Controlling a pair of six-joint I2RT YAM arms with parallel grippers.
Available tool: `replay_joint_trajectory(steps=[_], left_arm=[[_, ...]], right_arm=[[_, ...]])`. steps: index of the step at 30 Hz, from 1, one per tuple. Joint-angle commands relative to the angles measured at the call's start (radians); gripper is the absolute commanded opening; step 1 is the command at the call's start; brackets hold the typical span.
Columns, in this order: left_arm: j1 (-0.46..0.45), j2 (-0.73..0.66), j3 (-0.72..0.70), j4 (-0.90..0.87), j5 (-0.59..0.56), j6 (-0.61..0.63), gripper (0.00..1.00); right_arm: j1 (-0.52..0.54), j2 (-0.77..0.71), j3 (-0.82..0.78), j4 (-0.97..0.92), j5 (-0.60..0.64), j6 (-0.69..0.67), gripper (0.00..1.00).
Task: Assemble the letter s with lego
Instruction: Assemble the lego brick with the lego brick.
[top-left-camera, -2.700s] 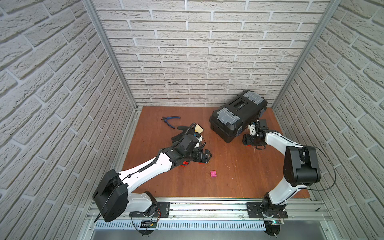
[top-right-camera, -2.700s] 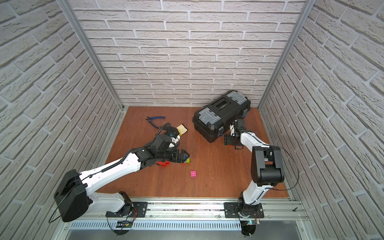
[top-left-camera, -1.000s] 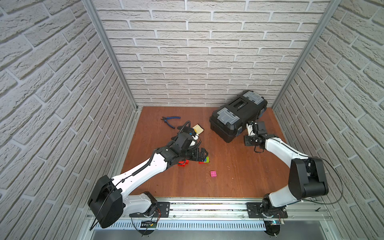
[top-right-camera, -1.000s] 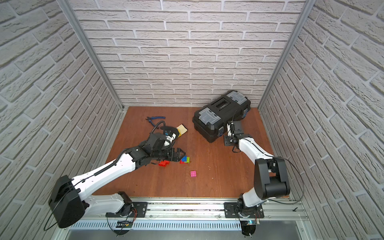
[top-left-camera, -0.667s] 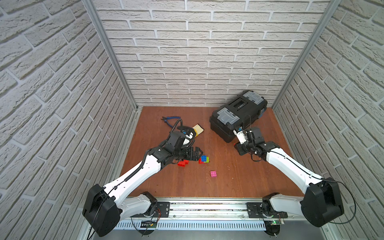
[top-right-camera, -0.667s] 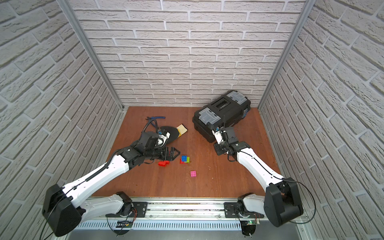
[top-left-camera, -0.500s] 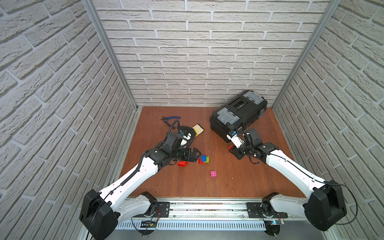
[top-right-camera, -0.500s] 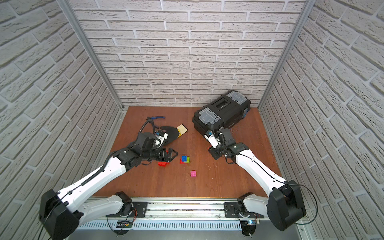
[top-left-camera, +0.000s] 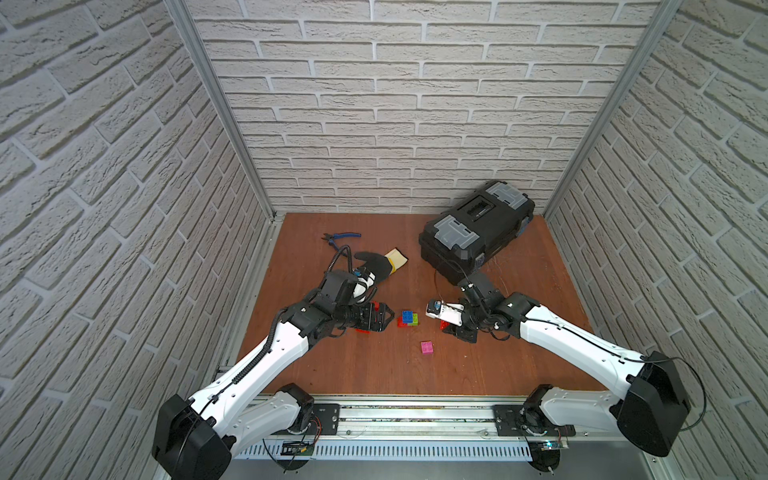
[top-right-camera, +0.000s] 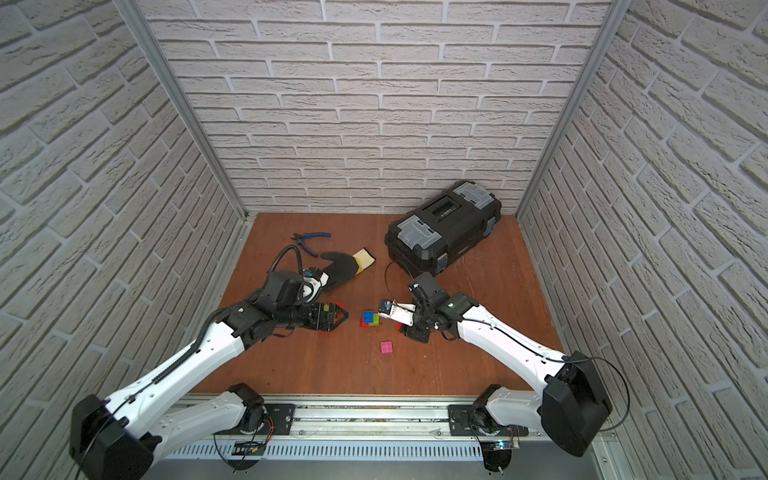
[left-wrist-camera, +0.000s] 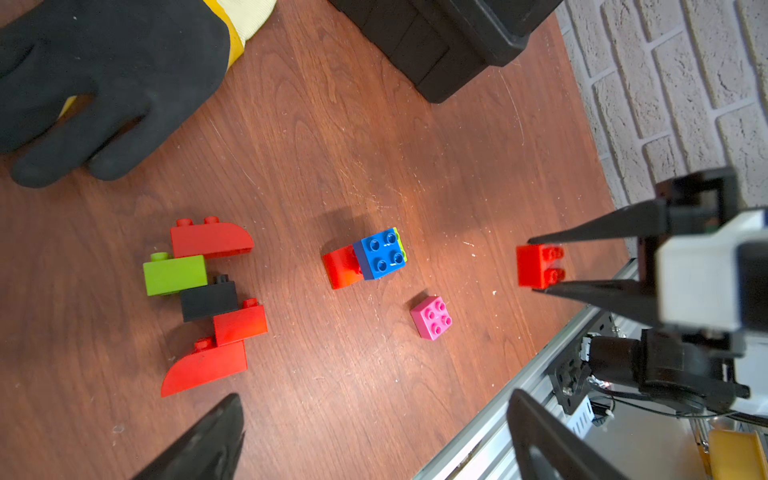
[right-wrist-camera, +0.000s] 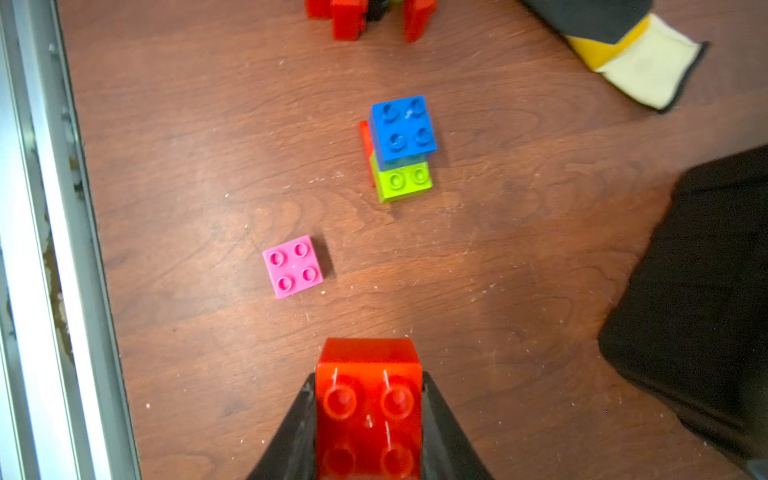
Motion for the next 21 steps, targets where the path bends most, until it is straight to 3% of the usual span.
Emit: replay_joint_trajectory(steps=[1, 8, 21], left_arm=[[0.013, -0.021, -0.022, -0.003, 0.017, 0.020, 0.98], [0.027, -0.013, -0.032, 0.010, 0.034, 0.020, 0.98], [0.036, -0.012, -0.056, 0.028, 0.046, 0.021, 0.98]], right_arm=[[0.031, 0.039, 0.014, -0.042, -0.001, -0.128, 0.25], [0.087, 0.116, 0.036, -0.040, 0.027, -0.230, 0.26], [0.105, 0.239, 0.092, -0.030, -0.053, -0.220, 0.21]])
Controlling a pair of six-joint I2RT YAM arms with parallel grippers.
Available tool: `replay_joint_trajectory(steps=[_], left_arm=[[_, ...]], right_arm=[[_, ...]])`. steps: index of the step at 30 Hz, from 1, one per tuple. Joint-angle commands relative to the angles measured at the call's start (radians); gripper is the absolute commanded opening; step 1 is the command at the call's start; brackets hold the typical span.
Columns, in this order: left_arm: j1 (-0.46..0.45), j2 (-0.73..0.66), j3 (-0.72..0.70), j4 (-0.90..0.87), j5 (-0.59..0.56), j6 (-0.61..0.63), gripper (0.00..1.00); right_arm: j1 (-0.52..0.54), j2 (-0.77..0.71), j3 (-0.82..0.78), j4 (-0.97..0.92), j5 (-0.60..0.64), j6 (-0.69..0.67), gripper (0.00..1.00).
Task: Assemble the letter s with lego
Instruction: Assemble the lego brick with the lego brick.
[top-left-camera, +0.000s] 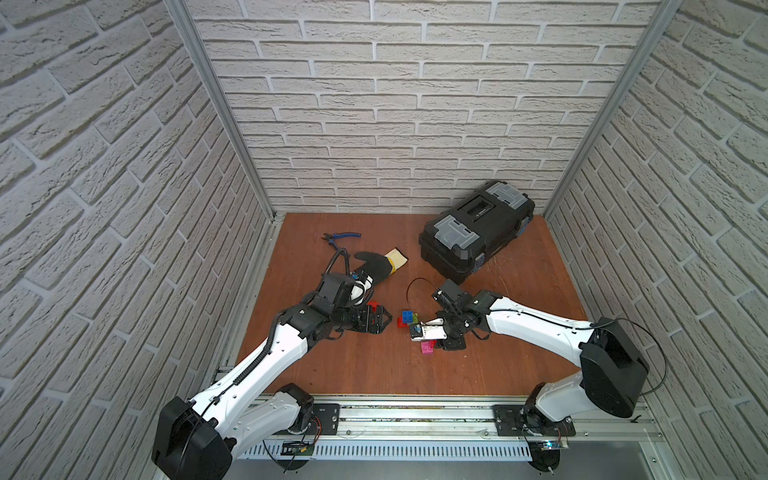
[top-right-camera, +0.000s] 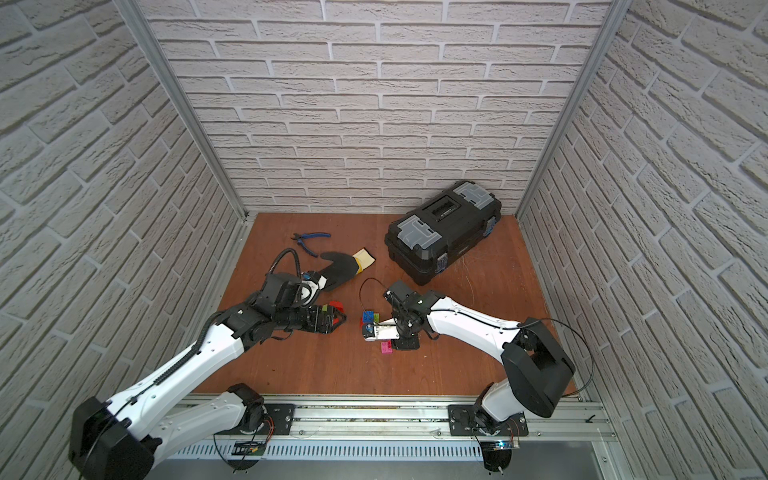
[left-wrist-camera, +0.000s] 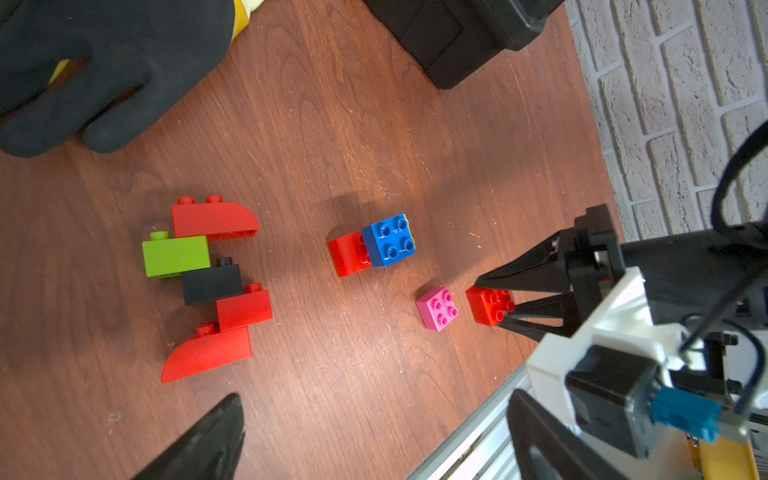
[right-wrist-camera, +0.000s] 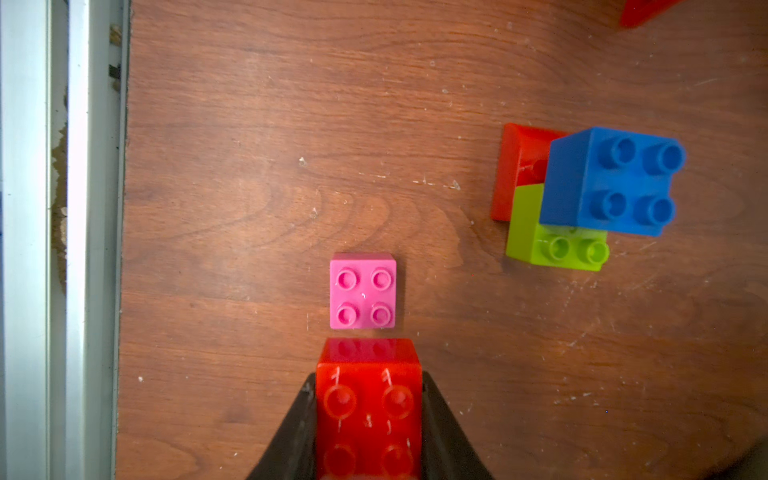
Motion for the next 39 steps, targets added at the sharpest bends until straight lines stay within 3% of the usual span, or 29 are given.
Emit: replay_joint_trajectory(steps=[1, 14, 39], left_arm=[[0.010, -0.004, -0.015, 0.024, 0.013, 0.019, 0.98], [0.011, -0.010, -0.033, 0.037, 0.021, 0.002, 0.98], [0.012, -0.011, -0.042, 0.047, 0.041, -0.009, 0.98]], right_arm=[[0.007, 0.017, 0.013, 0.018, -0.044, -0.019, 0.21], [-0.003, 0.066, -0.026, 0.096, -0.053, -0.006, 0.20], [-0.030, 0.125, -0.056, 0.055, -0.052, -0.005, 0.21]])
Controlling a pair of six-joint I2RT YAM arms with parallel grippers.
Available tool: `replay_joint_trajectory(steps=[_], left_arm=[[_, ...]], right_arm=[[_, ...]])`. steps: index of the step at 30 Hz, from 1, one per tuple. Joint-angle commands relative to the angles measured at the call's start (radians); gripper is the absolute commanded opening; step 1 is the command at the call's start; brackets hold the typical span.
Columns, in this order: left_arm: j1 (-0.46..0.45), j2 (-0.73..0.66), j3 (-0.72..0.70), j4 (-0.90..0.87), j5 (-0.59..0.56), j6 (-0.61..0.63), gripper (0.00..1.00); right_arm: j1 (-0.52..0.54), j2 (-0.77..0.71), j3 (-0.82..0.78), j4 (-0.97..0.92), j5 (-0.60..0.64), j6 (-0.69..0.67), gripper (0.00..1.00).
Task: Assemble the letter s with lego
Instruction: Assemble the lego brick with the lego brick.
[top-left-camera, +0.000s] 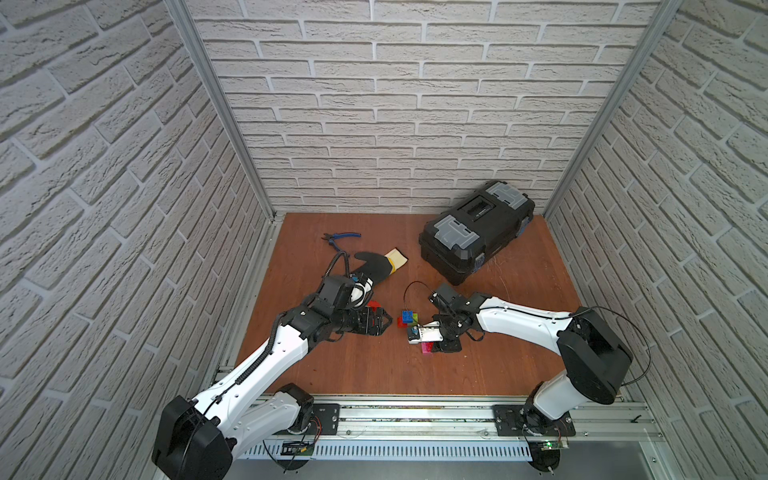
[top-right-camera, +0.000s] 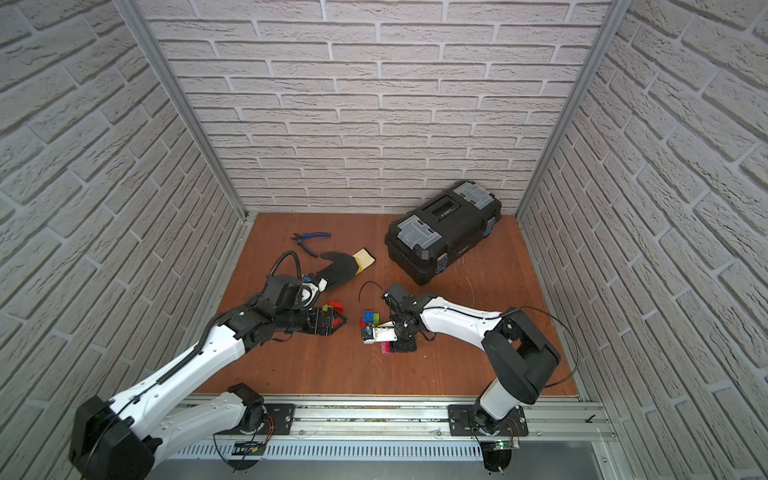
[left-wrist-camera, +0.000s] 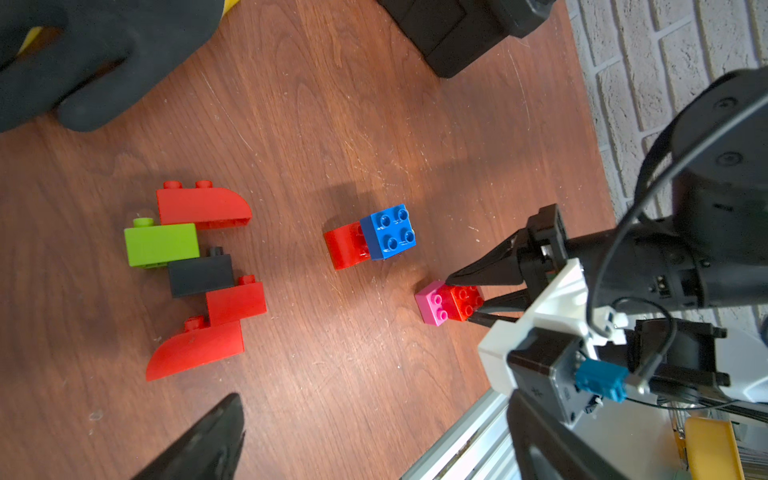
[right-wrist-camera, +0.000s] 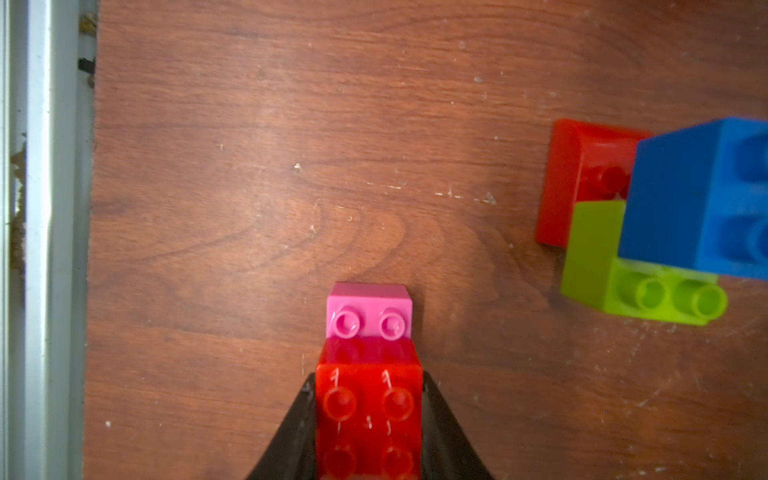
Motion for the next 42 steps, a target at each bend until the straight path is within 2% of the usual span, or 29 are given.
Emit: replay_joint_trajectory(steps=[1, 18, 27, 34, 42], left_arm=[[0.007, -0.011, -0.015, 0.024, 0.014, 0.003, 0.98], [0.008, 0.005, -0.013, 0.030, 0.024, 0.003, 0.98], [0.007, 0.006, -0.014, 0.029, 0.024, 0.004, 0.98], [0.008, 0.023, -0.011, 0.036, 0.028, 0.006, 0.98], [0.006, 0.025, -0.010, 0.035, 0.029, 0.004, 0.98]], right_arm=[[-0.010, 0.040, -0.018, -0.042, -0.001, 0.004, 0.21], [-0.027, -0.044, -0.083, -0.024, 0.011, 0.049, 0.20], [-0.026, 0.022, -0.077, -0.037, 0.028, 0.085, 0.20], [-0.026, -0.057, -0.119, -0.012, 0.073, 0.114, 0.20], [-0.026, -0.040, -0.136, 0.015, 0.080, 0.143, 0.20]])
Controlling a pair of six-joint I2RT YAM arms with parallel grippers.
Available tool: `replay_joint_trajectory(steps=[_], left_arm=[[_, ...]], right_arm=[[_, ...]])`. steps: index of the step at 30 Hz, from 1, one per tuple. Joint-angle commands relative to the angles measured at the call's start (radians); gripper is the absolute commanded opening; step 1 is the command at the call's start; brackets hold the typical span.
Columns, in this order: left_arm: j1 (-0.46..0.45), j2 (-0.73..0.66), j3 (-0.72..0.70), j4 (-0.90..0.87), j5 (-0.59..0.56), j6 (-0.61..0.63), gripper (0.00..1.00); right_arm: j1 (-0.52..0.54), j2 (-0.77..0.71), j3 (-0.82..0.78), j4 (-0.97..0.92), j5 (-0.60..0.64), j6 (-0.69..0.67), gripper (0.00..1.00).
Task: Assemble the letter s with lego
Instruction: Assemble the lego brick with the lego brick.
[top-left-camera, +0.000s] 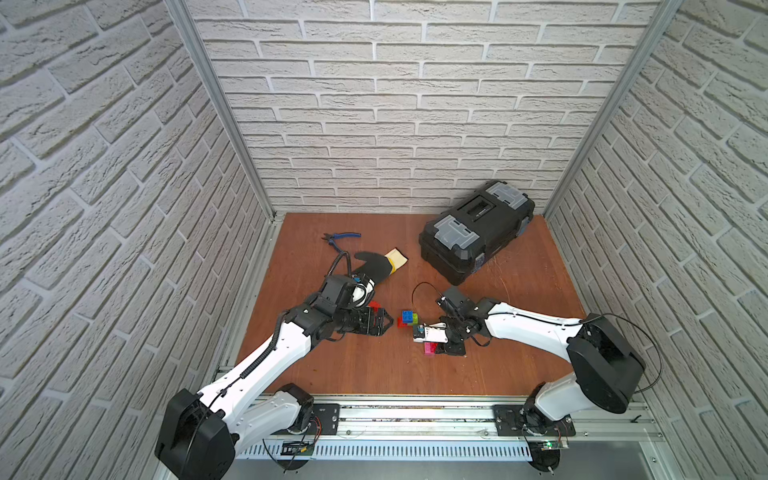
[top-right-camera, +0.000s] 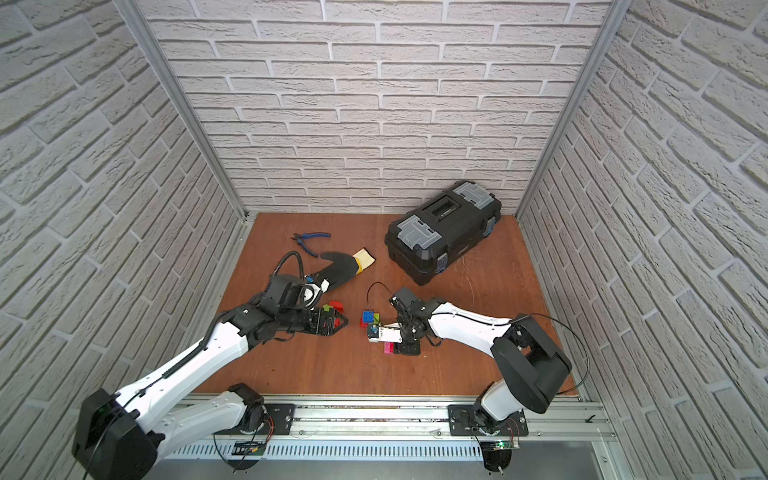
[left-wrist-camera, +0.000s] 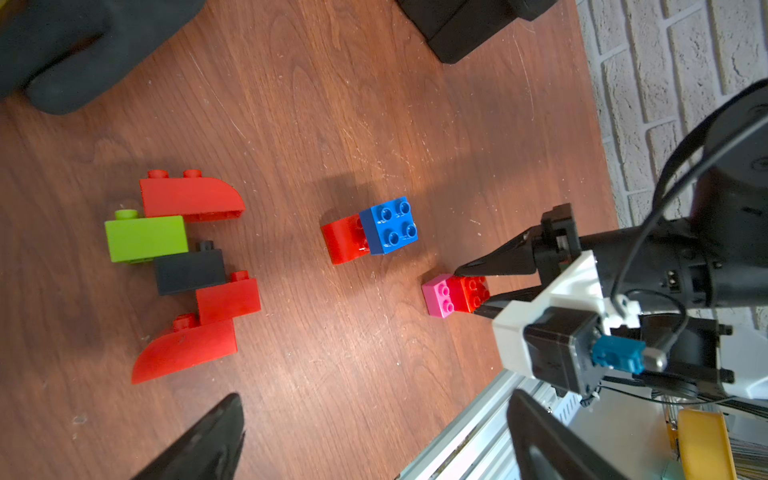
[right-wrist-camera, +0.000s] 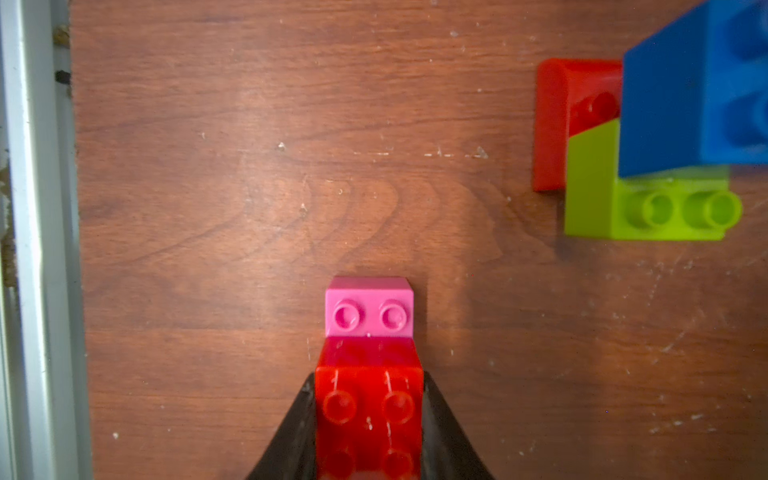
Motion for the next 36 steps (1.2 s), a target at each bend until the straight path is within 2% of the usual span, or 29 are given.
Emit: replay_joint_trajectory(steps=[1, 10, 36], left_arm=[[0.006, -0.007, -0.009, 0.027, 0.011, 0.004, 0.98], [0.006, -0.012, -0.013, 0.025, 0.007, 0.003, 0.98], [0.000, 0.006, 0.011, 0.021, 0.008, 0.005, 0.98]], right_arm=[[-0.003, 0.038, -0.037, -0.054, 0.064, 0.032, 0.20], [0.000, 0.075, -0.046, -0.076, 0.093, 0.025, 0.19], [0.074, 0.163, 0.083, -0.183, 0.190, 0.063, 0.19]])
